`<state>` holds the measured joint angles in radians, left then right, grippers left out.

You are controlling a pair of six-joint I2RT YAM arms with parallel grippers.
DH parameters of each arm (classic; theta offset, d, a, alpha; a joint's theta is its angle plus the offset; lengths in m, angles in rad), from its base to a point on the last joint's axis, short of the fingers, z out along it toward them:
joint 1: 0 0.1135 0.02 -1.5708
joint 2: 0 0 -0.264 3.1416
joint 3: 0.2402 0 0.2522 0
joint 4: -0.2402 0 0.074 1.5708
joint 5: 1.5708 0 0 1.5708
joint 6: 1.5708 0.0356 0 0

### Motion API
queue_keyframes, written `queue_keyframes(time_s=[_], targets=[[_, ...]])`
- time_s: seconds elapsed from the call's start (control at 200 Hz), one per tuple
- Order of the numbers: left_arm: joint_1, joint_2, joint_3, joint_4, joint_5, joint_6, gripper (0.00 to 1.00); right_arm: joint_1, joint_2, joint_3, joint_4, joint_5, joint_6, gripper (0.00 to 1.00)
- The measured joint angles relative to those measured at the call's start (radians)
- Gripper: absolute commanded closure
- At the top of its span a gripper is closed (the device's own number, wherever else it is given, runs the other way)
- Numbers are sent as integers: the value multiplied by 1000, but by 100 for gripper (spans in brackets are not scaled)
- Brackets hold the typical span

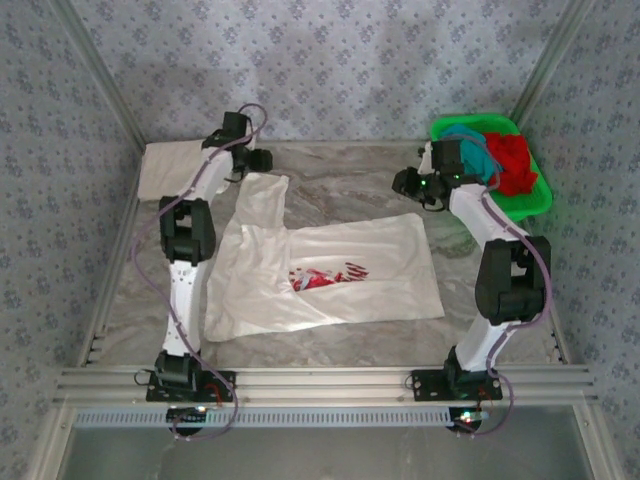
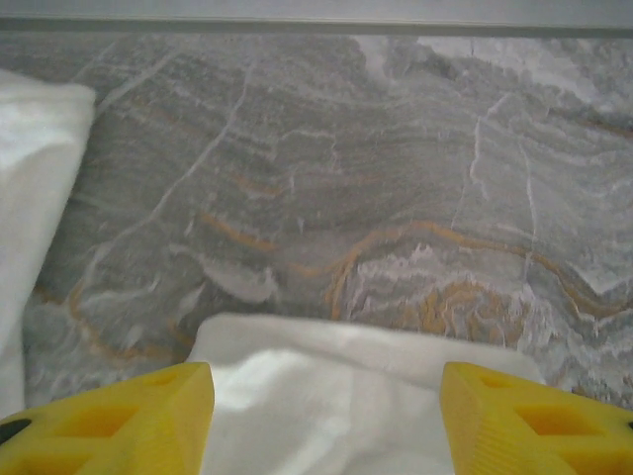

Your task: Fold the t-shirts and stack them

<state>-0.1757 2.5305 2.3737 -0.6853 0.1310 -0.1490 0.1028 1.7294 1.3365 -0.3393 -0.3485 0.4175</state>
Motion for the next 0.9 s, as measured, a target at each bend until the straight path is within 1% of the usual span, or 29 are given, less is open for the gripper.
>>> queue_keyframes(time_s=[0.105, 0.185, 0.31, 0.41, 0.46, 0.54, 0.66, 0.76, 0.899], targets=[[3, 73, 132, -56, -1, 11, 34, 0, -8, -30, 0, -25, 0, 68], [6, 106, 196, -92, -28, 18, 33, 0, -18, -55, -1, -36, 0, 68], [11, 110, 203, -127, -76, 26, 33, 0, -23, -67, -1, -46, 0, 68], [17, 114, 207, -133, -83, 26, 33, -3, -23, -71, 0, -56, 0, 68], [22, 122, 219, -135, -87, 26, 29, -5, -23, -73, 0, -61, 0, 69], [29, 134, 227, -138, -87, 25, 28, -7, -23, -74, 0, -68, 0, 69], [39, 148, 230, -161, -58, 13, 28, -7, -32, -76, 0, -77, 0, 69], [46, 156, 230, -179, -3, -20, 28, -7, -48, -76, 0, -86, 3, 70], [50, 172, 230, -183, 47, -54, 32, -11, -60, -76, 0, -91, 3, 70]])
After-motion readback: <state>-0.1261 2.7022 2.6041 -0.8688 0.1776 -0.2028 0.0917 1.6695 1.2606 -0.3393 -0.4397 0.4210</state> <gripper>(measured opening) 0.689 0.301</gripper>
